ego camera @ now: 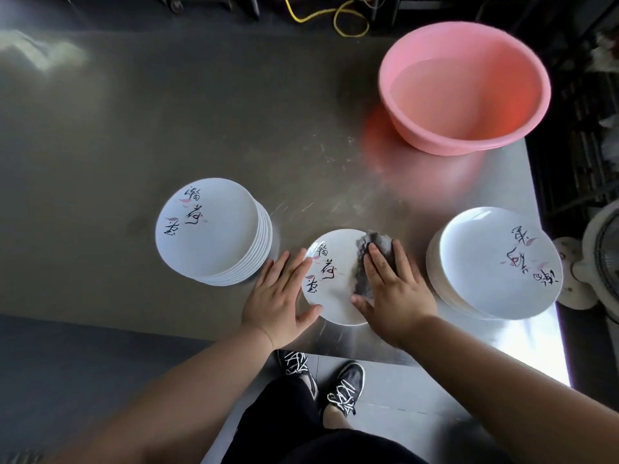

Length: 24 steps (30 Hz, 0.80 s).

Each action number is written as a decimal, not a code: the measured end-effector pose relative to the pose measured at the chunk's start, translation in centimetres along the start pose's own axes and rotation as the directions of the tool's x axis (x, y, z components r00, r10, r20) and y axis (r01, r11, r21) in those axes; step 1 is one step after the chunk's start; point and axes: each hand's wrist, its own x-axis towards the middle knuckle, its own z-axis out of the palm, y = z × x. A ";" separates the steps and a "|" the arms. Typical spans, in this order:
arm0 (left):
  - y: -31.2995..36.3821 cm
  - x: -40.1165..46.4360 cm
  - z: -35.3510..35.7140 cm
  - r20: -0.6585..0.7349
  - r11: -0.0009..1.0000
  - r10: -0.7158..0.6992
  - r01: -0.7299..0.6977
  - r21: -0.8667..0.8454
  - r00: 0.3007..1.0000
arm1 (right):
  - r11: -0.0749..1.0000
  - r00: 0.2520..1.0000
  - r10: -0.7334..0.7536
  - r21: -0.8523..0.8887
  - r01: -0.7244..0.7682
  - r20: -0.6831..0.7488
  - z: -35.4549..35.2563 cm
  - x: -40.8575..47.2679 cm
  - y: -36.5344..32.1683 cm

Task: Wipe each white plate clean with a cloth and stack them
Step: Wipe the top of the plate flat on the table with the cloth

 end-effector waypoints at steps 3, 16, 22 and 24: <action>0.1 0.0 -0.1 -0.005 1.000 -0.001 0.001 -0.008 1.000 | 0.986 0.985 -0.168 -0.002 0.168 -0.024 -0.9 3.0 -0.5; 0.2 0.0 -0.1 0.020 1.000 -0.018 0.017 0.017 1.000 | 0.983 0.986 0.114 0.132 -0.129 0.120 1.1 -2.6 -2.1; 0.2 0.0 -0.3 0.034 0.999 -0.032 0.032 0.008 0.999 | 0.983 0.999 0.020 0.180 -0.028 0.042 -0.5 0.4 0.3; 0.3 0.0 -0.4 0.032 0.999 -0.034 0.034 -0.002 0.999 | 0.986 0.995 0.044 0.159 -0.057 0.084 0.4 -3.1 -1.1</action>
